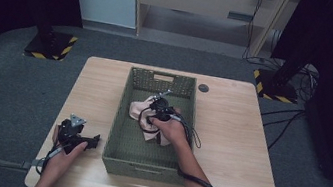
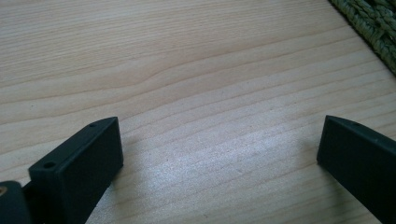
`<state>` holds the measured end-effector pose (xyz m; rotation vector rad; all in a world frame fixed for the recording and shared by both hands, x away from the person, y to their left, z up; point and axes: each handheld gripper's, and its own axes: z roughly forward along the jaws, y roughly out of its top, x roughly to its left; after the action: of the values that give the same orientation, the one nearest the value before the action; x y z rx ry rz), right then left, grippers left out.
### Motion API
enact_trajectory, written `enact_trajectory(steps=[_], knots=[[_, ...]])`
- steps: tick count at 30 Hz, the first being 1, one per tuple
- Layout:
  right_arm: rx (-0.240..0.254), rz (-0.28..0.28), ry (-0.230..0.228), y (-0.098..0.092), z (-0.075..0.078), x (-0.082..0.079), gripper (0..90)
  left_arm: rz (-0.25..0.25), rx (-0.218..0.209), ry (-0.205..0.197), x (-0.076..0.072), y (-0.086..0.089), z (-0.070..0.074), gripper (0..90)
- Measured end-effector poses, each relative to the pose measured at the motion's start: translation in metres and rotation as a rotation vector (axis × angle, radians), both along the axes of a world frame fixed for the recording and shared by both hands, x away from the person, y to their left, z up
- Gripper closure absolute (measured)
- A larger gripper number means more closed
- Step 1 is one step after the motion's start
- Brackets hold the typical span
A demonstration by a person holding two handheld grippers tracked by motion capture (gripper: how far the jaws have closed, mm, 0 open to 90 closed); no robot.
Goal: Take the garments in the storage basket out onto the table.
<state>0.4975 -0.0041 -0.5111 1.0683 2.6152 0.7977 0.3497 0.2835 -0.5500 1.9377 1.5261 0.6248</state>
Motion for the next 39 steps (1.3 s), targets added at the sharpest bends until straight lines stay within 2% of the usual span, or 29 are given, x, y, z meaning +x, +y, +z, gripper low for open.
enact_trajectory(steps=[7,18,31,39], knots=[[-0.004,0.001,-0.034,-0.001,0.006,-0.004,59.1,0.000,0.000,0.000,0.000,0.000,0.000,0.0],[-0.005,-0.013,-0.042,-0.003,0.013,-0.003,59.7,0.000,0.000,0.000,0.000,0.000,0.000,0.0],[0.014,-0.030,-0.103,-0.011,0.042,0.001,60.1,0.000,0.000,0.000,0.000,0.000,0.000,0.0],[0.007,-0.043,-0.112,-0.014,0.046,0.003,60.0,0.000,0.000,0.000,0.000,0.000,0.000,0.0]])
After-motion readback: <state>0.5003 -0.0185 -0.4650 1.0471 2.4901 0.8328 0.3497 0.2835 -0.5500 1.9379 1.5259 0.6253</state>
